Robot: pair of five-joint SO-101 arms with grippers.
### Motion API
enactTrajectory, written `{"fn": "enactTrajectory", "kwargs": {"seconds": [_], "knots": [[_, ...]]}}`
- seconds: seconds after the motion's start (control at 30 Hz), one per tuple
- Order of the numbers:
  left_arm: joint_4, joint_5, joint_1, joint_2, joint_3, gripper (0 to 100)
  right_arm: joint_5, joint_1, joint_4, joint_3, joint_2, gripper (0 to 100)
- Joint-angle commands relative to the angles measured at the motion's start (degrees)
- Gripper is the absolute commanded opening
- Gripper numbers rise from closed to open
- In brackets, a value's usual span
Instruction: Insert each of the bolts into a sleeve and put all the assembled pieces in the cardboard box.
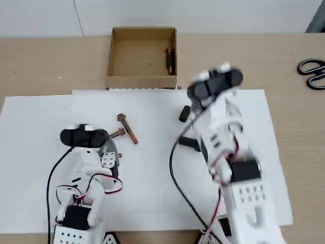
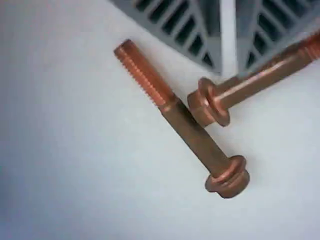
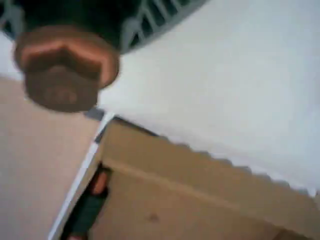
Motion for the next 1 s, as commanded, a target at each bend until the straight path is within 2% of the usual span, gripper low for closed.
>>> {"fn": "enactTrajectory", "kwargs": {"seconds": [0.0, 0.23, 0.53, 0.67, 0.83, 0.97], "knots": [[0.4, -0.3, 0.4, -0.1, -0.2, 1, -0.5, 0.3, -9.4, -9.6, 13.1, 0.3], [0.4, -0.3, 0.4, -0.1, -0.2, 1, -0.5, 0.2, -24.2, -26.7, 37.2, 0.3], [0.4, -0.4, 0.5, -0.1, -0.2, 1, -0.5, -3.4, -35.1, -43.9, 60.8, 0.4], [0.4, -0.4, 0.5, -0.1, -0.2, 1, -0.4, -4.8, -35.3, -49.7, 67.7, 2.3], [0.4, -0.4, 0.5, -0.1, -0.2, 1, 2.0, -5.8, -26.2, -57.6, 73.8, 17.3], [0.4, -0.4, 0.5, -0.1, -0.2, 1, 2.1, -6.0, -23.2, -62.2, 75.7, 16.2]]}}
